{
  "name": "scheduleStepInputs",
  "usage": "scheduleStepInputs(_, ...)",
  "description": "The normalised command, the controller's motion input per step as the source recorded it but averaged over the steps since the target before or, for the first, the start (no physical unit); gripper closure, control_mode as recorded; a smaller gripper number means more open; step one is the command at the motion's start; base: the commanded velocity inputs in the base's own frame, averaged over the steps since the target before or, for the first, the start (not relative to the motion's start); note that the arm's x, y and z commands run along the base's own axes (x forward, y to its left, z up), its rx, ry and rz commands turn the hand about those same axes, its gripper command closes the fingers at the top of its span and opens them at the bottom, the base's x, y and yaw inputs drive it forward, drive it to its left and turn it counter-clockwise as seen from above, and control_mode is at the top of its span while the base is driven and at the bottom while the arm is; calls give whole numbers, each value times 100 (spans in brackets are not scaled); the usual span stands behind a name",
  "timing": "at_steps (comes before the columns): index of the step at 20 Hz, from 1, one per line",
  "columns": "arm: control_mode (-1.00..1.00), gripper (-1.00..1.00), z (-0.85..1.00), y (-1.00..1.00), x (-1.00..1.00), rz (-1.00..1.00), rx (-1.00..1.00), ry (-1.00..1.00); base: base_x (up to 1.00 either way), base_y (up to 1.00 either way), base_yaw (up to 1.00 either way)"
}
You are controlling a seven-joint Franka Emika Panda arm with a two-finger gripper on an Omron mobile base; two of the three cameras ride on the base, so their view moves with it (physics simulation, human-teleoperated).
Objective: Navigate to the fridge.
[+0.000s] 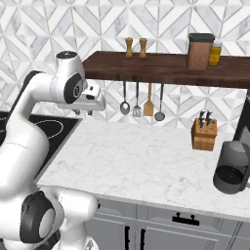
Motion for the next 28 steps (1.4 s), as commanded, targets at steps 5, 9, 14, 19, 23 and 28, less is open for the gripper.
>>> scheduleStepInputs(5,-100,-100,-1,-2,-77,-1,0,0,0,0,0)
scheduleStepInputs(9,-100,-100,0,-5,-100,-2,0,0,0,0,0)
scheduleStepInputs(14,-100,-100,0,-6,-100,-3,0,0,0,0,0)
scheduleStepInputs(19,-100,-100,0,0,-89,-2,0,0,0,0,0)
scheduleStepInputs(23,-100,-100,0,0,-42,0,0,0,0,0,0)
scheduleStepInputs(28,100,-100,0,0,0,0,0,0,-74,-30,-19)
